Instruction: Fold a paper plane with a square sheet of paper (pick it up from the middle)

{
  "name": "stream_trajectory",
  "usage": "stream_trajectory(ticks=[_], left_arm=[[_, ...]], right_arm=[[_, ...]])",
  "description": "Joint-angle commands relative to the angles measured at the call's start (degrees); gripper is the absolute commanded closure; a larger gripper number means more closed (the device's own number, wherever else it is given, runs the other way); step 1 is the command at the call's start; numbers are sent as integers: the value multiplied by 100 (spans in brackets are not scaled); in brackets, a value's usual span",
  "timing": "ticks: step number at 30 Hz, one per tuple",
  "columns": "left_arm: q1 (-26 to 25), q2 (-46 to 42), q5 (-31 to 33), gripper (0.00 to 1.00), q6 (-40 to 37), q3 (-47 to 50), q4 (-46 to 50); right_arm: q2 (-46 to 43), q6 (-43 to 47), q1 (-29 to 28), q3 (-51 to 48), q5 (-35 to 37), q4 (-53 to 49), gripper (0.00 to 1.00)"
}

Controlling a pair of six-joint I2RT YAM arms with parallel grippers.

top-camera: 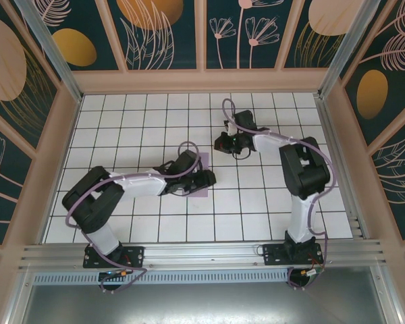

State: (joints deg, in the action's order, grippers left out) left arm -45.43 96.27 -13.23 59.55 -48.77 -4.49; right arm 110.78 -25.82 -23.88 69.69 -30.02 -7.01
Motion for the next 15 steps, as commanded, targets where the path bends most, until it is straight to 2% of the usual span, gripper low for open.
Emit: stream_trajectory(ticks=[1,4,8,12,15], left_arm=[[318,-560,334,37,-169,-37,404],[545,-984,562,26,-185,187,618],[805,-1414,808,17,-170,484,943],[902,-1662,680,14,39,854,941],[902,-1678,352,13,213,1158,713]], right_arm=[[-565,-414,-238,-502,235,281,100],[-635,-637,-503,-708,359,380,93],[-405,-859,-892,-630,602,382,85],[-162,-1093,-1129,-513,689,379,83],[26,-1200,-1193,-454,778,284,82]])
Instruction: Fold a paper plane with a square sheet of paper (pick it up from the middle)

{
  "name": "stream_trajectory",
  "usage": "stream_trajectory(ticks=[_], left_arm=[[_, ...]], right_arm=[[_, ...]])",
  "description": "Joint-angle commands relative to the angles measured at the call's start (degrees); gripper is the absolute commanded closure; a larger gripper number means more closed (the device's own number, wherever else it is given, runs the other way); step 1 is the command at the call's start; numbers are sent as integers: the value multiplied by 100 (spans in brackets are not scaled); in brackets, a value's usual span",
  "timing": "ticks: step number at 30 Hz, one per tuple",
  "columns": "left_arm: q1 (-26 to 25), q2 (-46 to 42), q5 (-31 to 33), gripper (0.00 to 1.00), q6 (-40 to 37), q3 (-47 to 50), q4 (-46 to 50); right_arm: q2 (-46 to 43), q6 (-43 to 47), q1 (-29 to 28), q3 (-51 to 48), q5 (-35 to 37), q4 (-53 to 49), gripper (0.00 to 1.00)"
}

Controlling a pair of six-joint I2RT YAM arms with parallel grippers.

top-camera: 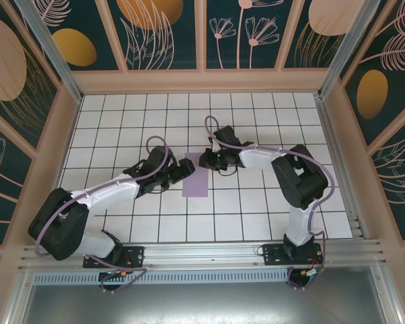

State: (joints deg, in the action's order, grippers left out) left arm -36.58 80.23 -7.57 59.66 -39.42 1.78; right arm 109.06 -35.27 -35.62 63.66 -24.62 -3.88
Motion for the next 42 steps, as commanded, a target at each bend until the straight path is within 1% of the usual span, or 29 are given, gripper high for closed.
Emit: stream_trajectory(ticks=[1,6,11,18,23,29,33,38,42], left_arm=[[7,-63,-325,13,251,302,12],[19,11,-773,12,362,508,-269],[7,-50,-1049,12,423,661,-488],[9,8,-1070,12,483,681,-477],[3,197,-1311,16,500,581,-599],[9,400,-1212,14,402,413,-355],[7,518,-1436,14,569,550,-786],[11,422,-1422,16,648,613,-916],[8,463,-1630,22,673,628,-1245]], right_arm=[[263,-285,-26,139,281,-71,82],[450,-431,-24,3,510,-161,82],[517,-489,-25,-124,682,-282,82],[617,-474,-20,-269,660,-221,83],[659,-480,-19,-329,634,-96,84],[684,-397,-4,-388,564,-92,86],[702,-307,15,-368,520,-135,86],[677,-261,15,-361,568,-174,88],[620,-261,13,-372,599,-168,89]])
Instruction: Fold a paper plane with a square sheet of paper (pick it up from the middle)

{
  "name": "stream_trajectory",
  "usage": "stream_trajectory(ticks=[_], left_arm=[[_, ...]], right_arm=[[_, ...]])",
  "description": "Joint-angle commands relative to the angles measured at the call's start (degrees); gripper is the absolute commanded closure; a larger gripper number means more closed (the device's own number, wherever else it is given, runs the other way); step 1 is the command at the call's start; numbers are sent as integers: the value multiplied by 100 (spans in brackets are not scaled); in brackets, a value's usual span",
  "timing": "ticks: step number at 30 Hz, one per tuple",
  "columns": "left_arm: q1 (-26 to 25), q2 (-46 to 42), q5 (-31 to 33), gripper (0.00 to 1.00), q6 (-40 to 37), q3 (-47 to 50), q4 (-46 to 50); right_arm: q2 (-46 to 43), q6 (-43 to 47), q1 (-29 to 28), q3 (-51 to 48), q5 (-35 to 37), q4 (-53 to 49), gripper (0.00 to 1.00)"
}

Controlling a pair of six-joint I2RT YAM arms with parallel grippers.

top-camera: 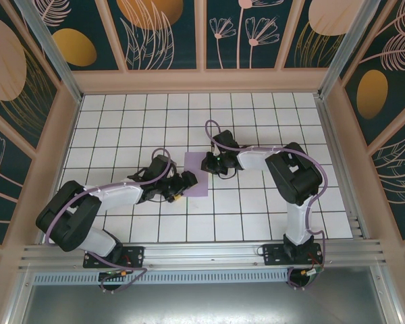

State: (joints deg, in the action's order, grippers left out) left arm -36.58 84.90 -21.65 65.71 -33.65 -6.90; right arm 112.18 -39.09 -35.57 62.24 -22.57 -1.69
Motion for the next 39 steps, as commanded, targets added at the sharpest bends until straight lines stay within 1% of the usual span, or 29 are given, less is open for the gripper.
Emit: stream_trajectory(ticks=[1,5,8,13,16,21,23,26,30,34,39], left_arm=[[14,13,-273,24,90,62,-482],[16,44,-223,27,82,78,-621],[15,44,-217,27,22,114,-789],[93,126,-148,26,-450,46,-866],[163,240,-167,28,-650,-135,-802],[161,221,-220,36,-499,-70,-933],[168,200,-230,43,-542,-21,-935],[168,138,-293,48,-581,88,-1044],[167,35,-300,51,-645,219,-1167],[159,7,-406,52,-637,276,-1252],[161,-61,-400,52,-621,297,-1314]], right_arm=[[304,121,11,-238,393,-397,89],[234,143,8,-268,307,-320,90],[161,156,41,-308,105,-175,90],[124,281,131,-241,-164,-92,91],[129,388,164,-194,-253,-141,91],[25,561,224,-176,-389,-131,92],[-103,590,251,-184,-497,-22,92],[-313,685,279,-143,-699,131,95],[-585,789,267,-150,-928,281,97],[-770,771,193,-305,-947,297,97],[-580,732,149,-470,-907,299,98]])
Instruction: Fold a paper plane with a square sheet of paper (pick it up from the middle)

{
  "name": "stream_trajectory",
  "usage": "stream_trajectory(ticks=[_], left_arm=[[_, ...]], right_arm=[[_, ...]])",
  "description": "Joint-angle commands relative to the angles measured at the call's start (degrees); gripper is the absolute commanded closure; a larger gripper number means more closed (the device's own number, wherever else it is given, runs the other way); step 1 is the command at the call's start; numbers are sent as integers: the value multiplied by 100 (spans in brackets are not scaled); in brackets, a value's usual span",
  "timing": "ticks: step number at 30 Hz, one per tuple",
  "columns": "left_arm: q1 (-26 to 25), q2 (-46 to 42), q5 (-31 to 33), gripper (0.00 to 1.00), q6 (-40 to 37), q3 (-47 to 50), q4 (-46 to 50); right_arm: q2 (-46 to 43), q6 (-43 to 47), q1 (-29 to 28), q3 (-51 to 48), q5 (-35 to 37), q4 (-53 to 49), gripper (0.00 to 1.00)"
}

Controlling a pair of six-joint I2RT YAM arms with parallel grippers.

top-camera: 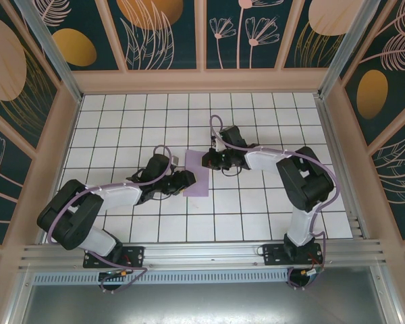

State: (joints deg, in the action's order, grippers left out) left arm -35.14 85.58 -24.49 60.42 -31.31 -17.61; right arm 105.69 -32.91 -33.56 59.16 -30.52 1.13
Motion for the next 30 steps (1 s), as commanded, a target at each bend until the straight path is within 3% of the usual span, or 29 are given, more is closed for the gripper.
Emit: stream_trajectory(ticks=[1,14,23,26,30], left_arm=[[17,-138,-128,52,-81,56,-259],[23,114,-469,49,188,-30,-982],[13,781,-460,47,268,-379,-1191],[19,889,-398,47,303,-418,-1214],[21,910,-211,50,347,-385,-1196]], right_arm=[[140,131,-67,-161,-117,-2,98],[761,388,-122,-71,67,-409,99],[154,241,110,-298,-374,-11,97],[-331,98,190,-566,-420,209,93],[-900,-64,402,-1082,-442,492,79]])
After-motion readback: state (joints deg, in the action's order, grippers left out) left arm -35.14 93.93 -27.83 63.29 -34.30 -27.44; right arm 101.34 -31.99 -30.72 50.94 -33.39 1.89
